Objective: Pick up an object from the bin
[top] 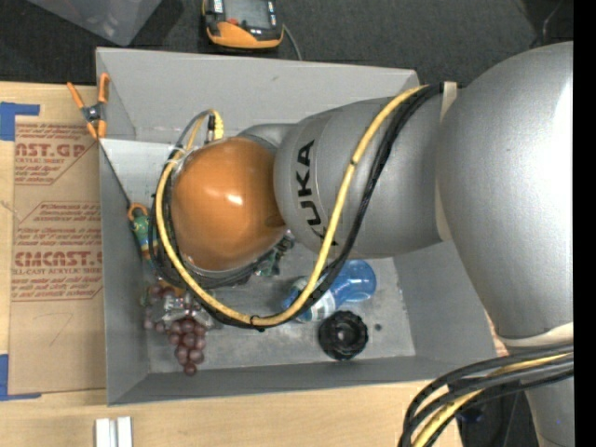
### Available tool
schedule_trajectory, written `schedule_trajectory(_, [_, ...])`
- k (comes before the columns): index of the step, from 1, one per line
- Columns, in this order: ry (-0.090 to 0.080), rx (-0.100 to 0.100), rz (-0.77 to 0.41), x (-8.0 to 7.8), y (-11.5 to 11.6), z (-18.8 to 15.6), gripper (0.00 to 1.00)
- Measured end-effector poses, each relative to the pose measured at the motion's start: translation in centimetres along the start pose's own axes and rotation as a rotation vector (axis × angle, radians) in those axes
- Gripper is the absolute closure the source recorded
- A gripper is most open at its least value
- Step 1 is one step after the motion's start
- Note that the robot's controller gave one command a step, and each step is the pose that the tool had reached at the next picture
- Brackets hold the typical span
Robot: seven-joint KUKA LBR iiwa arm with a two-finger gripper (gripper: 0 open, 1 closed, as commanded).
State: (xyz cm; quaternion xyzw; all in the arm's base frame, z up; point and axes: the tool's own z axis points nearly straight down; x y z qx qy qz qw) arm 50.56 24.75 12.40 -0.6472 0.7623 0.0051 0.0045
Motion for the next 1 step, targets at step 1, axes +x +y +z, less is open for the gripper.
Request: schedule_trajectory(1, [0.001, -0.004, 0.001, -0.06, 0.14, -2.61, 1.0])
